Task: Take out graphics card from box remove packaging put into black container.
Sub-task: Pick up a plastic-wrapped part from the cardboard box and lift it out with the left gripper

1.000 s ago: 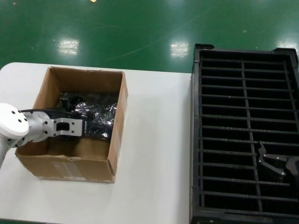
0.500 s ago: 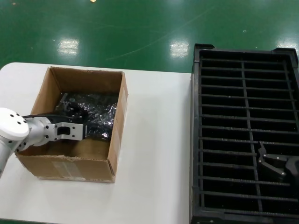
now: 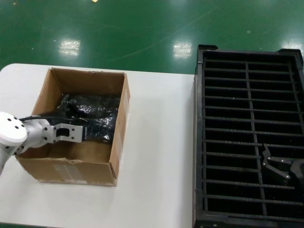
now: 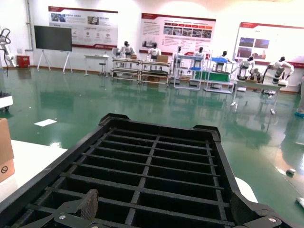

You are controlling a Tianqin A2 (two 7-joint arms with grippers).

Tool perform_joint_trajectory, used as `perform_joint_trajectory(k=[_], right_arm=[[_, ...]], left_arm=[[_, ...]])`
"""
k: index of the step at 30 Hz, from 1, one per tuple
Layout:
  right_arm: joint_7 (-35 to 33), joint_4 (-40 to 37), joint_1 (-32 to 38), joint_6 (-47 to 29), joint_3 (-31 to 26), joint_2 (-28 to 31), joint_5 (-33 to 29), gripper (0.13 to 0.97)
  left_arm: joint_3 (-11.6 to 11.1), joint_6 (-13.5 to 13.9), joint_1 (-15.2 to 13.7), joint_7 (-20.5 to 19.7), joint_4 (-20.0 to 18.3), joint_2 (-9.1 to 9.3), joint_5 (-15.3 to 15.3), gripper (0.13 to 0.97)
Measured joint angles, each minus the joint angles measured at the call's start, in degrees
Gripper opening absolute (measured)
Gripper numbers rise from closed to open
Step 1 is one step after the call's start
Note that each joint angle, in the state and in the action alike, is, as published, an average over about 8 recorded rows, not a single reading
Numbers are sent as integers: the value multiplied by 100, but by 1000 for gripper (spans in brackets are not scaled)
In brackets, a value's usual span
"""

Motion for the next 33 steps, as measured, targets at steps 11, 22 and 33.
perform_joint_trajectory(k=[11, 22, 33], right_arm=[[0, 0, 0, 0, 0, 0, 0, 966], [0, 0, 0, 0, 0, 0, 0, 966], [0, 0, 0, 0, 0, 0, 0, 966]], left_arm=[[78, -117, 368, -460, -1031, -413, 230, 143], [1, -143, 914, -1330, -2601, -935, 710, 140], [-612, -242, 1690, -2403, -4580, -1501, 1163, 140]])
